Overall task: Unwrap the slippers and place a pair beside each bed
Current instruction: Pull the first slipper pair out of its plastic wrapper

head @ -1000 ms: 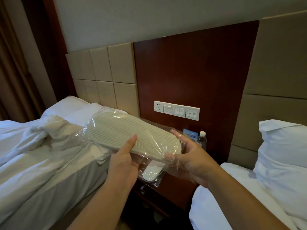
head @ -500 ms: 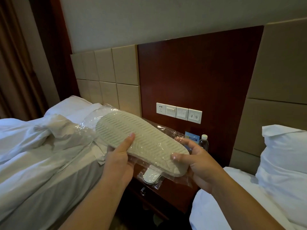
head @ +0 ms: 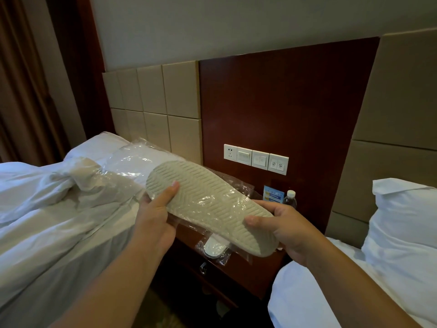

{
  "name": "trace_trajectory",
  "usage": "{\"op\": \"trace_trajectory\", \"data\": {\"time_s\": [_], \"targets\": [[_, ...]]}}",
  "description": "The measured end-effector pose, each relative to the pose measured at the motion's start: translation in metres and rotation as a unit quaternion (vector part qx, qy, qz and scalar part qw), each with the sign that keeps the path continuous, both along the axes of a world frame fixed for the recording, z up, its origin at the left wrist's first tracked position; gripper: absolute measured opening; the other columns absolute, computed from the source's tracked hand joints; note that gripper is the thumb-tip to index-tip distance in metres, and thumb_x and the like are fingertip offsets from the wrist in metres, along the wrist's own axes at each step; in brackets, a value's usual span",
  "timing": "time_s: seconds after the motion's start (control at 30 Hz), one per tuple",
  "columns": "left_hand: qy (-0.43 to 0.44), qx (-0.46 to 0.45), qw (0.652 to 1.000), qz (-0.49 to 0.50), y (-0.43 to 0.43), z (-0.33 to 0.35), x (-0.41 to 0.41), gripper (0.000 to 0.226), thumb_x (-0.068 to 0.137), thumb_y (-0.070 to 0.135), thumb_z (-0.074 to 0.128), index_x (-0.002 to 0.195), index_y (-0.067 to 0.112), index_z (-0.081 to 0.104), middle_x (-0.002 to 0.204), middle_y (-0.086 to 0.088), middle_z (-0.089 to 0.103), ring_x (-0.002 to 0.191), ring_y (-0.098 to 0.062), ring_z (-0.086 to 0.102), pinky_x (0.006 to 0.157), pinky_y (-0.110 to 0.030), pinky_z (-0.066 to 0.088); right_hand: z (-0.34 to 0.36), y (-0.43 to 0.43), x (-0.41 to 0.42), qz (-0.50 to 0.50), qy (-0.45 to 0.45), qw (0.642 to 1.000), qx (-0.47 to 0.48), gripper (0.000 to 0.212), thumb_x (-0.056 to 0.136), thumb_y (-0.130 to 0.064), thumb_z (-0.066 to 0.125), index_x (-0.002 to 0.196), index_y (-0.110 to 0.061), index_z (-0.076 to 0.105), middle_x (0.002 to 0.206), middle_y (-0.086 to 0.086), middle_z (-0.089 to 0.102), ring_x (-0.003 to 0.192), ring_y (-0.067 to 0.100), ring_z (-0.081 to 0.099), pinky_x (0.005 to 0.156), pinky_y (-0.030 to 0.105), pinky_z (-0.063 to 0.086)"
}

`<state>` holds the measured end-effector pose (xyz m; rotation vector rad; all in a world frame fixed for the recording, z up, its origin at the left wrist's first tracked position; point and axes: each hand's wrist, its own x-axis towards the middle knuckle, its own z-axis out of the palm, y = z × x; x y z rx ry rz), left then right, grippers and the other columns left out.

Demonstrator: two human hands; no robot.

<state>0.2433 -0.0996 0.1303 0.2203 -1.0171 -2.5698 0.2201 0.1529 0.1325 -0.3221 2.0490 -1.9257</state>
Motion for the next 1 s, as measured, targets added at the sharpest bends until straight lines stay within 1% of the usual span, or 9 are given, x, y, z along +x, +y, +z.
{"op": "trace_trajectory", "data": {"time_s": [0.17, 0.3, 0.4, 0.47, 0.6, 0.7, 0.77, 0.87, 1.0], "targets": [[0.002, -0.002, 1.000, 0.026, -0.018, -0.004, 0.001, 0.082, 0.063, 0.010, 0.081, 0.138, 0.023, 0.050, 0.129, -0.014, 0.064, 0.103, -0.028, 0.071, 0.072, -0.043, 0.060, 0.000, 0.009, 0.000, -0.004, 0.000, 0.999, 0.048, 0.043, 0.060, -0.039, 0.085, 0.101, -0.041, 0.073, 0.100, -0.008, 0.072, 0.098, 0.024, 0.064, 0.063, 0.035, 0.053], [0.004, -0.010, 1.000, 0.004, -0.016, -0.008, 0.004, 0.080, 0.064, 0.011, 0.080, 0.137, 0.026, 0.051, 0.129, -0.015, 0.062, 0.102, -0.030, 0.071, 0.067, -0.041, 0.061, 0.004, 0.003, 0.005, 0.031, 0.035, 0.995, 0.088, 0.056, 0.047, -0.063, 0.084, 0.097, -0.043, 0.072, 0.087, -0.018, 0.072, 0.079, 0.008, 0.071, 0.055, 0.021, 0.051], [0.029, 0.004, 1.000, -0.001, -0.013, -0.008, 0.007, 0.090, 0.067, 0.015, 0.081, 0.146, 0.028, 0.040, 0.131, -0.016, 0.062, 0.103, -0.033, 0.071, 0.075, -0.045, 0.060, 0.005, -0.003, 0.004, 0.017, 0.048, 0.993, 0.103, 0.035, 0.063, -0.055, 0.080, 0.095, -0.045, 0.071, 0.083, -0.019, 0.072, 0.084, 0.013, 0.069, 0.063, 0.028, 0.049], [0.031, 0.025, 0.999, -0.006, -0.008, -0.009, 0.010, 0.099, 0.066, 0.019, 0.083, 0.151, 0.026, 0.032, 0.127, -0.017, 0.066, 0.101, -0.033, 0.071, 0.072, -0.045, 0.060, 0.005, -0.005, 0.003, 0.008, 0.042, 0.995, 0.095, 0.029, 0.070, -0.046, 0.080, 0.098, -0.042, 0.072, 0.086, -0.013, 0.074, 0.087, 0.017, 0.069, 0.067, 0.032, 0.049], [0.015, 0.000, 0.998, -0.053, 0.018, -0.024, 0.015, 0.074, 0.065, 0.019, 0.086, 0.132, 0.023, 0.054, 0.119, -0.014, 0.071, 0.099, -0.032, 0.072, 0.077, -0.049, 0.058, 0.007, -0.014, 0.006, -0.002, 0.038, 0.996, 0.080, 0.030, 0.075, -0.039, 0.078, 0.105, -0.038, 0.072, 0.087, -0.013, 0.075, 0.078, 0.010, 0.071, 0.063, 0.029, 0.047], [0.011, -0.017, 0.997, -0.078, 0.033, -0.033, 0.014, 0.069, 0.070, 0.014, 0.085, 0.132, 0.021, 0.054, 0.123, -0.013, 0.070, 0.107, -0.034, 0.069, 0.085, -0.059, 0.056, 0.004, -0.023, 0.008, -0.007, 0.050, 0.996, 0.078, 0.025, 0.074, -0.041, 0.078, 0.099, -0.043, 0.073, 0.085, -0.016, 0.074, 0.081, 0.011, 0.069, 0.061, 0.027, 0.045], [-0.003, -0.026, 0.998, -0.063, 0.036, -0.032, 0.013, 0.069, 0.070, 0.012, 0.085, 0.132, 0.018, 0.055, 0.120, -0.013, 0.071, 0.105, -0.034, 0.070, 0.081, -0.056, 0.058, 0.002, -0.024, 0.009, -0.006, 0.054, 0.996, 0.078, 0.027, 0.074, -0.041, 0.079, 0.100, -0.042, 0.073, 0.086, -0.015, 0.074, 0.083, 0.012, 0.069, 0.061, 0.026, 0.047], [-0.025, -0.025, 0.999, -0.025, 0.030, -0.028, 0.012, 0.059, 0.064, 0.013, 0.085, 0.117, 0.013, 0.060, 0.102, -0.011, 0.077, 0.091, -0.031, 0.075, 0.066, -0.045, 0.061, 0.001, -0.020, 0.012, 0.008, 0.044, 0.996, 0.075, 0.032, 0.076, -0.039, 0.078, 0.107, -0.037, 0.071, 0.090, -0.010, 0.076, 0.078, 0.010, 0.072, 0.057, 0.022, 0.050], [-0.035, -0.023, 0.999, 0.002, 0.014, -0.024, 0.011, 0.064, 0.063, 0.012, 0.087, 0.118, 0.017, 0.055, 0.099, -0.009, 0.077, 0.090, -0.032, 0.075, 0.068, -0.046, 0.061, -0.002, -0.011, 0.012, 0.013, 0.032, 0.996, 0.077, 0.032, 0.075, -0.038, 0.078, 0.106, -0.035, 0.072, 0.093, -0.006, 0.076, 0.082, 0.013, 0.073, 0.062, 0.026, 0.051]]}}
